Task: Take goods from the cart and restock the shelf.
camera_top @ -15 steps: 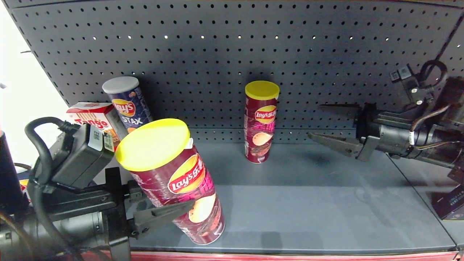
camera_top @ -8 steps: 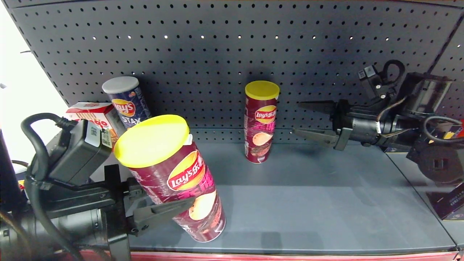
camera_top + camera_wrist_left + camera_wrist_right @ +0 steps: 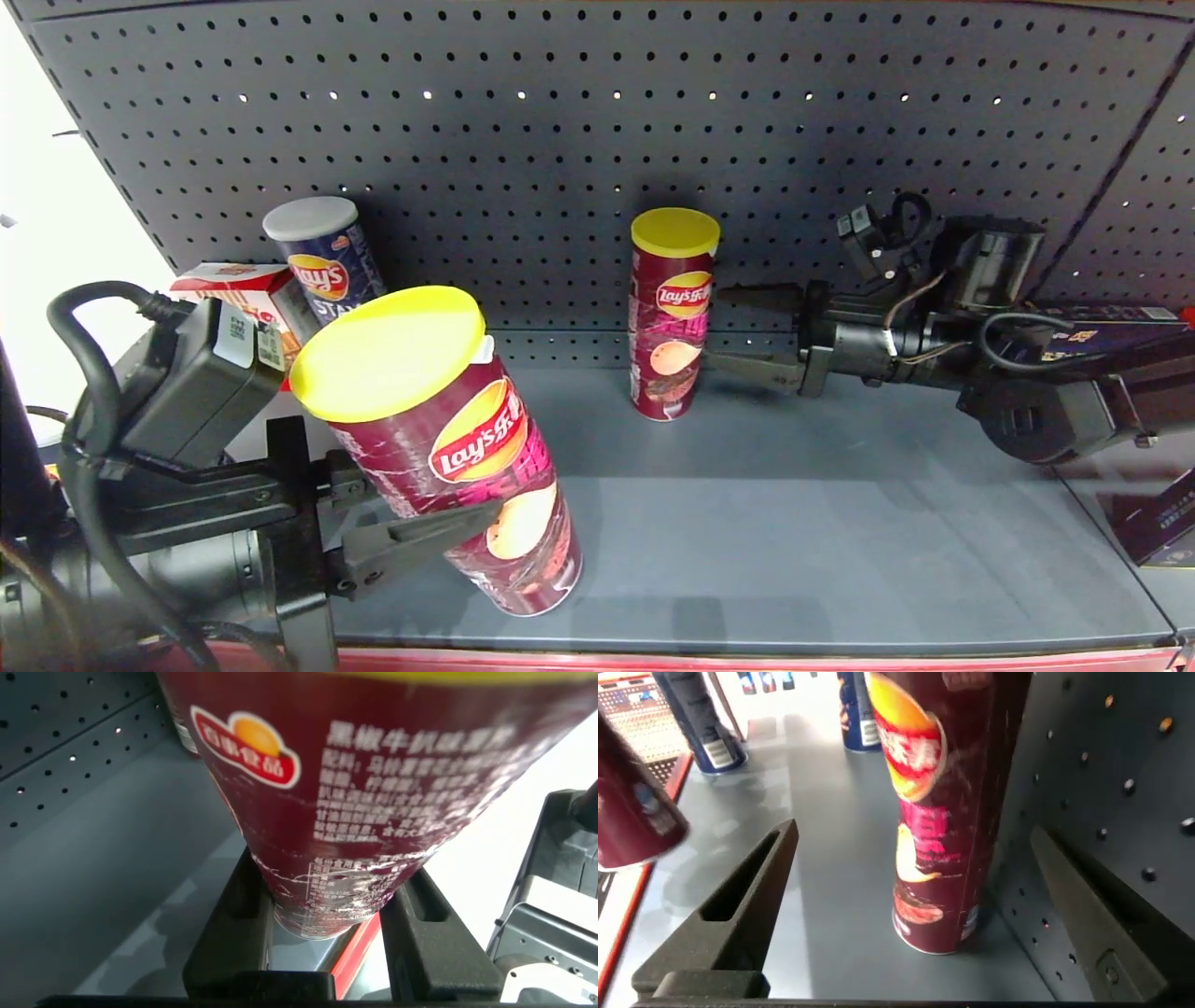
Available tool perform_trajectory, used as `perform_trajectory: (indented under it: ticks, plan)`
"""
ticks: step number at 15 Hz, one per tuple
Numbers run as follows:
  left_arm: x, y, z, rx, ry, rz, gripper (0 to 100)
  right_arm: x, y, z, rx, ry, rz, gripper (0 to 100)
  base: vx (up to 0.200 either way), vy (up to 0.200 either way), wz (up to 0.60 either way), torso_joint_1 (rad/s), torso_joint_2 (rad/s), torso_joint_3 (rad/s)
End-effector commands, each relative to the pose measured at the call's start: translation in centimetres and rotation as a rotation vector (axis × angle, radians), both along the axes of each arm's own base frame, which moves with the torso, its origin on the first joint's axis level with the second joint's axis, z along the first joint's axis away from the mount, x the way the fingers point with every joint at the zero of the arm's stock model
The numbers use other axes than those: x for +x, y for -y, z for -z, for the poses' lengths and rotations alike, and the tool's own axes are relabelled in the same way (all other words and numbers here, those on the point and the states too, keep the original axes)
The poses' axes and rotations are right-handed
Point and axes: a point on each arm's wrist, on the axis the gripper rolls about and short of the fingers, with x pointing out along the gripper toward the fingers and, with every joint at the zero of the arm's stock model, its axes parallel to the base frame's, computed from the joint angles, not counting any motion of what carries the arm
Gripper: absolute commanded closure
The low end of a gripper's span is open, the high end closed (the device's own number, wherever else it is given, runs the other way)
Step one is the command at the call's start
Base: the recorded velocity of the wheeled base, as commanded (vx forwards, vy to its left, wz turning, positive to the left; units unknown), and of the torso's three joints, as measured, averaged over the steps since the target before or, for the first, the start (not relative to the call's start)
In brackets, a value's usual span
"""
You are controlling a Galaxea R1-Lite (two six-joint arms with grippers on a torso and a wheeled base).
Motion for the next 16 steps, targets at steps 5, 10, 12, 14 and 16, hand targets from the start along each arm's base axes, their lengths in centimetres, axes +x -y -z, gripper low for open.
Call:
perform_trajectory:
  ticks: [5,10,12,14,16]
  plan:
    - [0.1,0.0,0.0,0.001,-0.002,-0.004,100,1.9,-1.2,3.1,-0.023,-0.059,-0.013,0,0.000,0.000,0.00,0.000,0.00,0.000]
    - [0.0,-0.1,0.3,0.004,-0.008,-0.009,100,3.0,-3.0,4.5,-0.029,-0.073,-0.046,0,0.000,0.000,0.00,0.000,0.00,0.000]
    - [0.0,-0.1,0.2,0.004,-0.007,-0.010,100,3.4,-3.5,5.0,-0.032,-0.078,-0.052,0,0.000,0.000,0.00,0.000,0.00,0.000]
    - [0.0,-0.1,0.2,0.003,-0.005,-0.010,100,3.9,-4.1,5.3,-0.029,-0.074,-0.061,0,0.000,0.000,0.00,0.000,0.00,0.000]
    - [0.0,-0.1,0.2,0.003,-0.005,-0.009,100,4.4,-4.8,5.6,-0.027,-0.068,-0.069,0,0.000,0.000,0.00,0.000,0.00,0.000]
